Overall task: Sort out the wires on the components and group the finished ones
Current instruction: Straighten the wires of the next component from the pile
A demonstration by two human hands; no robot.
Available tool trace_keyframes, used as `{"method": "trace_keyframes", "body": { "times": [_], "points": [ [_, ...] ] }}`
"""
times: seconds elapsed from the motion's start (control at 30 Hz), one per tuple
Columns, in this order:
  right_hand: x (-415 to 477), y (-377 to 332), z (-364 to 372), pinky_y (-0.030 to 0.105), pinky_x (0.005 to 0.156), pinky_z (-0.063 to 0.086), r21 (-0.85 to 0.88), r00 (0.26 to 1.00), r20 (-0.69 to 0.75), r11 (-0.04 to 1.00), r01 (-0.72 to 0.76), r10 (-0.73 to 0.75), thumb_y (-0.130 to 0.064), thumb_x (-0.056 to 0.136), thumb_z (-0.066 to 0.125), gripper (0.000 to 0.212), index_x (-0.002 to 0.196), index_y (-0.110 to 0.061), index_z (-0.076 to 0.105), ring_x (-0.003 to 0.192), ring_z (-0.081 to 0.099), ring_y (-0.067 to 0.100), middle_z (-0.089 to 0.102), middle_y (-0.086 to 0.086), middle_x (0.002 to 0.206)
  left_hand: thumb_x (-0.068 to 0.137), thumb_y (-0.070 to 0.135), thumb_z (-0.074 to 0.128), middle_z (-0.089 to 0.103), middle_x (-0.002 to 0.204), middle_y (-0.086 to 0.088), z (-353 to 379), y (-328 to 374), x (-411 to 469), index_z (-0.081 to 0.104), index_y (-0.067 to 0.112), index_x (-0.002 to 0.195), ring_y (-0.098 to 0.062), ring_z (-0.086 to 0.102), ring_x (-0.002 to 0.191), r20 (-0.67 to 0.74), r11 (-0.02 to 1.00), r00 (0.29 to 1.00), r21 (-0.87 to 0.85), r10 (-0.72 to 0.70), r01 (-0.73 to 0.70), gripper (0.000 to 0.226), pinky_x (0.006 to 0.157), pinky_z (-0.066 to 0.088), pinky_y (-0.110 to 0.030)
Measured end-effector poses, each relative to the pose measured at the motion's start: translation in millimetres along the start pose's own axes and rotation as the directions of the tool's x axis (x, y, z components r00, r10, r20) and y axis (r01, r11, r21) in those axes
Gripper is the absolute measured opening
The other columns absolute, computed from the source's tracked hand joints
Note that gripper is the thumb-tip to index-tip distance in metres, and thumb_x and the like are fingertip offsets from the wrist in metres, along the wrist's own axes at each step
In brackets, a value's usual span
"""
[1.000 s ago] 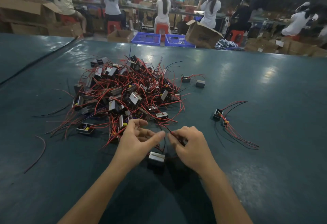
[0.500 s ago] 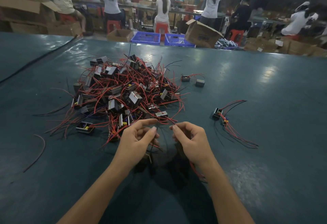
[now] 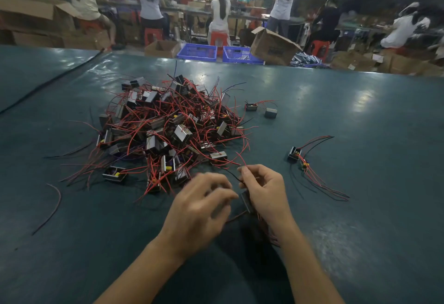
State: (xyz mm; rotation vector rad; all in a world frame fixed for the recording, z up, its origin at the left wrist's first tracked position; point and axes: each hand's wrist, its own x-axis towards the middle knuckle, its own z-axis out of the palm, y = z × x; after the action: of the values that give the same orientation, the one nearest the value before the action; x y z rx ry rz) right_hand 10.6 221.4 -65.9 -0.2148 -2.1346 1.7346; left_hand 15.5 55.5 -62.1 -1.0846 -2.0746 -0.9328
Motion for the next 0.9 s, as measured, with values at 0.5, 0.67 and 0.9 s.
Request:
{"method": "trace_keyframes", "body": {
  "times": [0.5,0.67,0.9],
  "points": [
    [2.0,1.4,-1.2,0.012,0.057,0.046,0.071,0.982,-0.179,0.995,0.075,-0.061,-0.015,0.094,0.062,0.011,0.086,-0.021,0.064,0.061,0.063,0.002,0.068,-0.008,0.064,0.095,0.005,0.047,0.055,0.111,-0.003,14.9,5.6,-9.4,0.059,0.011,0.126,-0.017,0.050,0.099,0.444,0.991,0.886,0.064,-0.136,0.120,0.033,0.090,0.043,-0.027],
    [0.8,-2.9,-3.5,0.013,0.058,0.046,0.078,0.985,-0.144,0.991,0.110,-0.098,-0.011,0.094,0.062,0.015,0.086,-0.024,0.065,0.062,0.062,0.004,0.068,-0.007,0.065,0.099,0.005,0.048,0.058,0.091,0.003,3.1,9.2,9.0,0.066,0.024,0.105,-0.005,0.060,0.076,0.236,0.734,0.828,-0.384,-0.509,0.561,0.027,0.071,0.046,-0.014],
    [-11.3,-10.7,8.4,0.011,0.060,0.039,-0.075,0.944,0.006,0.941,0.331,-0.331,-0.011,0.086,0.071,0.014,0.078,-0.022,0.067,0.064,0.052,0.005,0.060,-0.002,0.074,0.092,0.006,0.060,0.069,0.069,-0.007,-4.7,2.6,15.9,0.072,0.015,0.092,-0.012,0.067,0.062,0.175,0.464,0.689,-0.622,-0.703,0.631,0.015,0.060,0.055,-0.019]
  ]
}}
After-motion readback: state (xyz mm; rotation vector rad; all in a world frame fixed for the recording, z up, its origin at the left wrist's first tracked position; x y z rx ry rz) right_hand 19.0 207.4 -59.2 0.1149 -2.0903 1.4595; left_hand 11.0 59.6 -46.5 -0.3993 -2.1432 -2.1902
